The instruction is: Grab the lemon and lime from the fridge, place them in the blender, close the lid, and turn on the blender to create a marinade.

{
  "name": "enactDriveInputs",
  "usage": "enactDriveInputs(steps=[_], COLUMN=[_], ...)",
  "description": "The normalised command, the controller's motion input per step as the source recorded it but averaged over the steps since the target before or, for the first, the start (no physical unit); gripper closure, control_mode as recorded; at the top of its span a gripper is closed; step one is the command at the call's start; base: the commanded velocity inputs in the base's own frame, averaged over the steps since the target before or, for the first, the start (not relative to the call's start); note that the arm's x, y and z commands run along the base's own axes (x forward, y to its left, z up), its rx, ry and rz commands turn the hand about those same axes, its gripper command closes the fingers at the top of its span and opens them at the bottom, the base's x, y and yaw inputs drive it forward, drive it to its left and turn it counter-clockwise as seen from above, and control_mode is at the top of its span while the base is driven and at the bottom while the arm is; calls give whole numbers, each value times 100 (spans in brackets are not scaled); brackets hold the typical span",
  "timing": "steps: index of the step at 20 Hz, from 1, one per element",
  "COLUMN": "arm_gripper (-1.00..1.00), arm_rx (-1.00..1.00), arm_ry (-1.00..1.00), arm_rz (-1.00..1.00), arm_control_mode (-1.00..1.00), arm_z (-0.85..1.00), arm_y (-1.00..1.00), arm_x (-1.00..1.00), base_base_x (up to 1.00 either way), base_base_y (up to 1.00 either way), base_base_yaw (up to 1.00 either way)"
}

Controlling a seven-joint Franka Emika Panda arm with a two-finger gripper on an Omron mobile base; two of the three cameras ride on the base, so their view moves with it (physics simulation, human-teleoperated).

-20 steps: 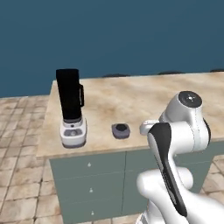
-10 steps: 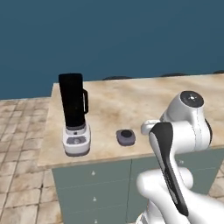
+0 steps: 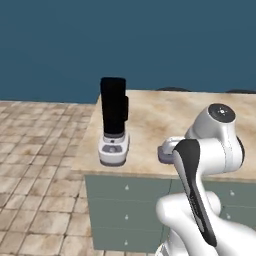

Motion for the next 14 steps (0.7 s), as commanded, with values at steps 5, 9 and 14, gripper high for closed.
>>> enactDriveInputs(steps=[5,9,14], arm_gripper=[100,100,100], arm_rx=[0,0,0], arm_ry=[0,0,0], arm_rz=[0,0,0], arm_control_mode=[100,100,100], arm_z=[0,0,0], arm_y=[0,0,0], arm_x=[0,0,0], base_base_x=[5,26,53], base_base_y=[-47,-22,0], base_base_yaw=[8,3,0])
